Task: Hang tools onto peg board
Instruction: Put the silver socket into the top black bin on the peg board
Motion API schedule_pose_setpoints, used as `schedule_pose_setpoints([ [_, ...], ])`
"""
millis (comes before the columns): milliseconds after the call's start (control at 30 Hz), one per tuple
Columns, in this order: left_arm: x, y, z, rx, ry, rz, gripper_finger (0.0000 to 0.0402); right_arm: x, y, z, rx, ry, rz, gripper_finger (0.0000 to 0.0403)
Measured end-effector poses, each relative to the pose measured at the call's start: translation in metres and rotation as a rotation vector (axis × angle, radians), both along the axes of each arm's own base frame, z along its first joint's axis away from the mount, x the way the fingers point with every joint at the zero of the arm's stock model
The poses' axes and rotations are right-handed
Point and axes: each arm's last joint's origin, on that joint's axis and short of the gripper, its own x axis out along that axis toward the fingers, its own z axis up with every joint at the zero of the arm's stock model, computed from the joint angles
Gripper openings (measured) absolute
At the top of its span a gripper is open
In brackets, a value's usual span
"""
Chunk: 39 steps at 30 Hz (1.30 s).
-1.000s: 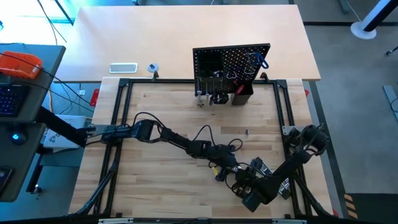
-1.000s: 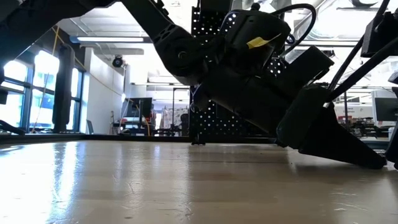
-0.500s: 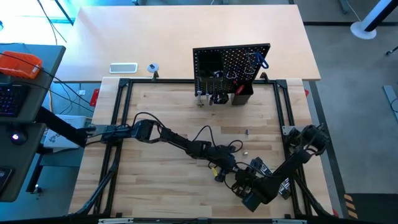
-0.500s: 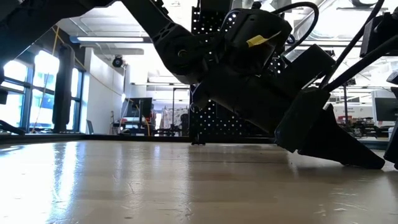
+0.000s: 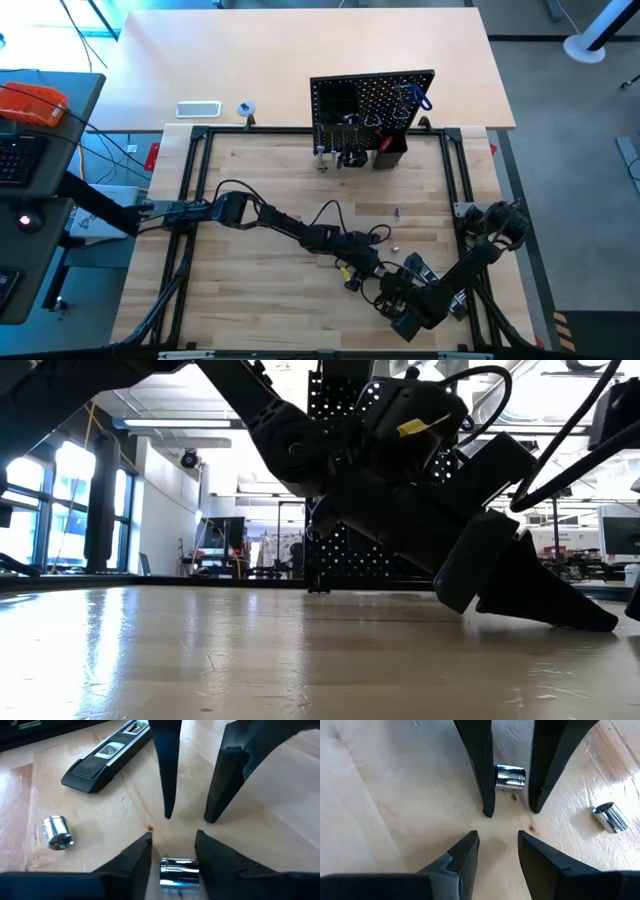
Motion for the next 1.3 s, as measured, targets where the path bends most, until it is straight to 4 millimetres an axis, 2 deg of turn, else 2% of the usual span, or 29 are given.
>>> schedule_pose_setpoints([
  [267,-0.001,0.002,-0.001,0.006,0.017,-0.001,0.0232,-0.008,0.007,0.0,0.008,-0.015,-0.001,0.0137],
  [467,-0.002,0.009,0.001,-0.002,0.069,0.005,0.0242,-0.009,0.007,0.0,0.007,-0.016,0.004,0.0138],
  [767,-0.004,0.017,0.002,-0.035,0.12,-0.019,0.0208,-0.009,0.007,0.0,0.009,-0.02,-0.004,0.0138],
  [1200,-0.004,0.012,0.003,-0.032,0.095,-0.048,0.0086,-0.013,0.008,0.0,0.018,-0.005,-0.049,0.0138],
  [1300,-0.004,0.013,0.003,-0.04,0.1,-0.041,0.0074,-0.019,0.01,0.0,0.019,-0.002,-0.054,0.0138],
])
